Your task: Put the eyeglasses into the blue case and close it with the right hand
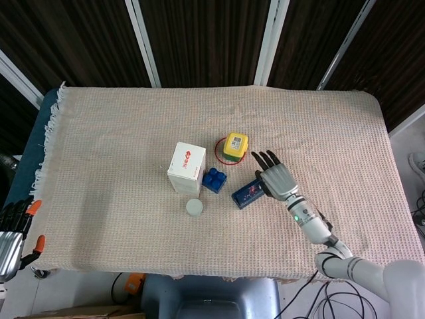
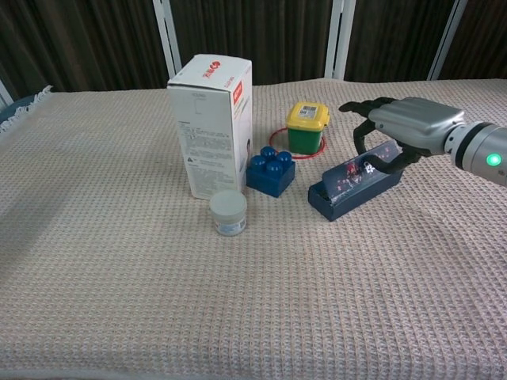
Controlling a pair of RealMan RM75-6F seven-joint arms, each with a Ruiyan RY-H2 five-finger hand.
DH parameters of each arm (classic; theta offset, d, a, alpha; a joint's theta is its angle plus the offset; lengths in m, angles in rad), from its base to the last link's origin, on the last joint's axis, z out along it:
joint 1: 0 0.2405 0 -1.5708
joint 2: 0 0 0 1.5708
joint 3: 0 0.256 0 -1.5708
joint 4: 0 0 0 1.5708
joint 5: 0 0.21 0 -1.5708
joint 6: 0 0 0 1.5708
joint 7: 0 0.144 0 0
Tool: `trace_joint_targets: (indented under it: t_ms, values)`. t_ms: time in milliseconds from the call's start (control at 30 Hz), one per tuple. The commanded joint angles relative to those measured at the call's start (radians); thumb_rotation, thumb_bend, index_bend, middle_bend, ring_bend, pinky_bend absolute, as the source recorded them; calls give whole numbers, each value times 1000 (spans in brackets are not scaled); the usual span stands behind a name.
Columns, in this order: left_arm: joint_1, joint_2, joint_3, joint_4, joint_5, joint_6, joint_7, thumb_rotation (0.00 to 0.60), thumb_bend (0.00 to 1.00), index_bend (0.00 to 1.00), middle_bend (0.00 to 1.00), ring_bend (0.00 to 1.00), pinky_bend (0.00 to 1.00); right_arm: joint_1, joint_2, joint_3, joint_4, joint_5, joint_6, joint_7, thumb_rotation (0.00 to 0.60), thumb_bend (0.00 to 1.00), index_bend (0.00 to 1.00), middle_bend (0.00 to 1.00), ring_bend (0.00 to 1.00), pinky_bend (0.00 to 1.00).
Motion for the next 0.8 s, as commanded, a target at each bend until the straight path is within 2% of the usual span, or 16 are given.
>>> trace_joint_targets:
  t_ms: [33, 267, 433, 533, 600, 700, 800]
  values:
    - [0, 0, 0, 0, 0, 0, 0, 600, 452, 0, 0, 0, 37, 18, -16, 17, 0, 37, -36, -42, 600, 632, 683, 103, 0, 0]
    - [-2, 0, 0, -4, -3, -6, 5, 600, 451, 0, 0, 0, 37, 41, -31, 35, 2, 83, -71, -100, 600, 632, 528, 67, 0, 0]
    - [-1, 0, -1, -4, -3, -4, 5, 600, 451, 0, 0, 0, 38, 51, -52, 52, 20, 118, -72, -149, 600, 631, 482, 48, 0, 0]
    - [0, 1, -2, -4, -2, 0, 3, 600, 451, 0, 0, 0, 38, 53, -55, 60, 17, 127, -64, -149, 600, 625, 415, 27, 0, 0]
    - [2, 1, -2, -4, -3, 3, 0, 600, 451, 0, 0, 0, 38, 47, -47, 55, 4, 114, -44, -133, 600, 563, 371, 17, 0, 0]
    - [2, 2, -3, -3, -4, 2, -3, 600, 450, 0, 0, 0, 38, 33, -14, 28, -28, 73, -12, -113, 600, 397, 323, 8, 0, 0]
    - [0, 2, -1, -5, -4, -3, -1, 600, 449, 0, 0, 0, 38, 23, 42, -6, -81, 34, -4, -112, 600, 329, 288, 0, 0, 0]
